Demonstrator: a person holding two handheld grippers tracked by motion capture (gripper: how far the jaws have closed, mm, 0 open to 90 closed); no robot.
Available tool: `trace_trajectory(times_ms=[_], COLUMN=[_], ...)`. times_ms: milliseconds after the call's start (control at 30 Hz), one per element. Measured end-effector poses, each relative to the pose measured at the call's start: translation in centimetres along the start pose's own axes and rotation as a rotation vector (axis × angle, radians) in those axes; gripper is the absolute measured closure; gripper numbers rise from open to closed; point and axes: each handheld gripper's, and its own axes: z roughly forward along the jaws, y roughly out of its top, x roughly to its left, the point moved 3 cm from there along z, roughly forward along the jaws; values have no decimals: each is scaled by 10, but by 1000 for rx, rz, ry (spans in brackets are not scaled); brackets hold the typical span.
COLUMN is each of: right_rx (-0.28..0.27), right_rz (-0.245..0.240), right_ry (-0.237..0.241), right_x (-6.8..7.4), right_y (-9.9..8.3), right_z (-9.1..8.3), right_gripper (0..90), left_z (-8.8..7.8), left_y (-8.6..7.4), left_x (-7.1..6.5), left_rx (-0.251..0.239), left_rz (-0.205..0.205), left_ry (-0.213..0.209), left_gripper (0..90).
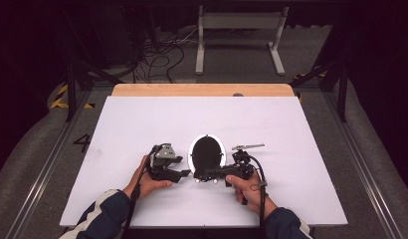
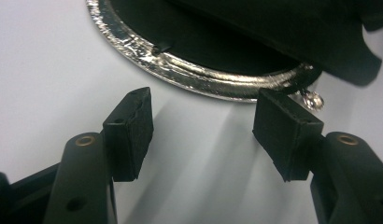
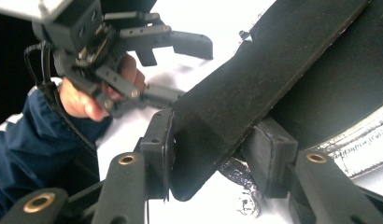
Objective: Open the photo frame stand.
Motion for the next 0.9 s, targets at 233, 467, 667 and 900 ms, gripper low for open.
trace_trajectory(times_ms=[233,467,667,900], right_rx=[8,8,4,9], right_rz=[-77,-211,-274,-314], right_ry=[0,4,1,-8], right_x=[1,5,8,10], right_y=[1,0,0,-2], right_z=[0,0,0,-1], right_gripper=[574,593,593,592], left_z=[6,9,10,6], left_y=[10,14,18,19], left_x=[18,29,27,34], left_rx=[-19,-37,-45,-77], left_rz=[-80,-111,-90,-105], left_ry=[-50,-117,-161,-188], left_gripper=[335,278,291,397])
